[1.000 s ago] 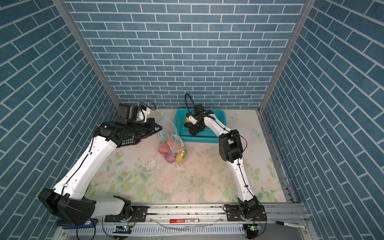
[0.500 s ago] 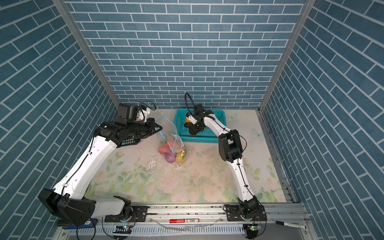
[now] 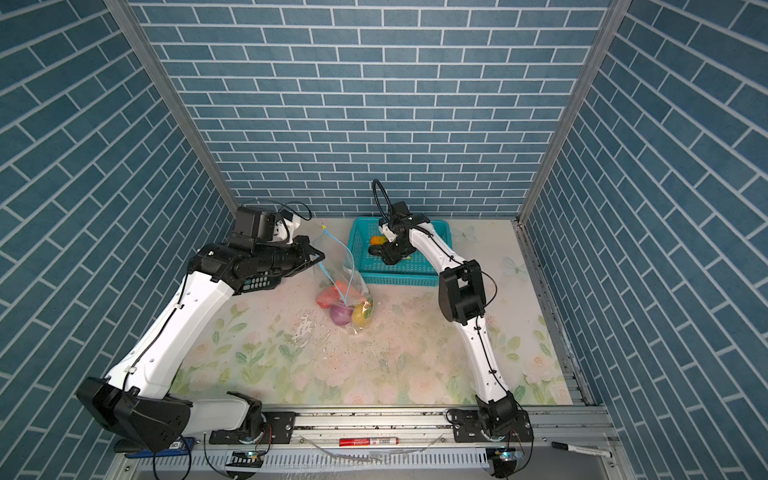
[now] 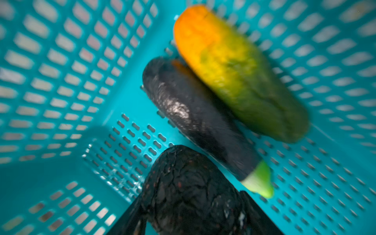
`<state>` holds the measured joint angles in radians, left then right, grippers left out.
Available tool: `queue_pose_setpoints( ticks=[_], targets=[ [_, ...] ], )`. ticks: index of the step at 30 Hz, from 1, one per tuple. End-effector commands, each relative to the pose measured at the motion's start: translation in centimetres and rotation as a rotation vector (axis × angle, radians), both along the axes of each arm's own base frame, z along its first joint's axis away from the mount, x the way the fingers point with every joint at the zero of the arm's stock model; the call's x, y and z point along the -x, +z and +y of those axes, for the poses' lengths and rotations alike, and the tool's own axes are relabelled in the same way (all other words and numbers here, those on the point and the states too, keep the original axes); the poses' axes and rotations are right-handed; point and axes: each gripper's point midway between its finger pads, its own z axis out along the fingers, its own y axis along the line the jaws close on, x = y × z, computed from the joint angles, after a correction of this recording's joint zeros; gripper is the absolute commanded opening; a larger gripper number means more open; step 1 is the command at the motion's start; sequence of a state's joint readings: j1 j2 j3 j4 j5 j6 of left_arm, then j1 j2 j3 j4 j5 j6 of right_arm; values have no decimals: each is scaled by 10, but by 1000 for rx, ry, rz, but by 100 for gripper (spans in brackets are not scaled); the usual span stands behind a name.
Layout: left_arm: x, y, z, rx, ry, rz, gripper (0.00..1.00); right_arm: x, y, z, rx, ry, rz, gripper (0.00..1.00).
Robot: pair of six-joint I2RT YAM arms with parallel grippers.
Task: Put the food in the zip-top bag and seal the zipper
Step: 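Close the right gripper on the black avocado in the basket, then lift the avocado with the right gripper and carry it toward the bag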
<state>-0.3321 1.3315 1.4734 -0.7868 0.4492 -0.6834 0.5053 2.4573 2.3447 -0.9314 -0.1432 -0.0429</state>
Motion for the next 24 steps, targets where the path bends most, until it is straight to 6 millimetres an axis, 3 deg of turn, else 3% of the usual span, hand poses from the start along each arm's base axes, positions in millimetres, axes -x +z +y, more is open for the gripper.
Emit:
queue_pose_setpoints(
  ticks=[1,11,17,24],
  targets=[
    [2,3,2,6,-1,-20,0,2,27,-10,-33,-161,40,62],
    [3,4,1,11,-4,-27,0,6,48,-17,-68,-216,48,62],
    [4,8,0,17,-10,-30,0,11,84,-20,-92,-170,-11,61],
    [6,10,-4,55,-11,-3,0,36,139,-20,-149,-59,-78,60]
  ],
)
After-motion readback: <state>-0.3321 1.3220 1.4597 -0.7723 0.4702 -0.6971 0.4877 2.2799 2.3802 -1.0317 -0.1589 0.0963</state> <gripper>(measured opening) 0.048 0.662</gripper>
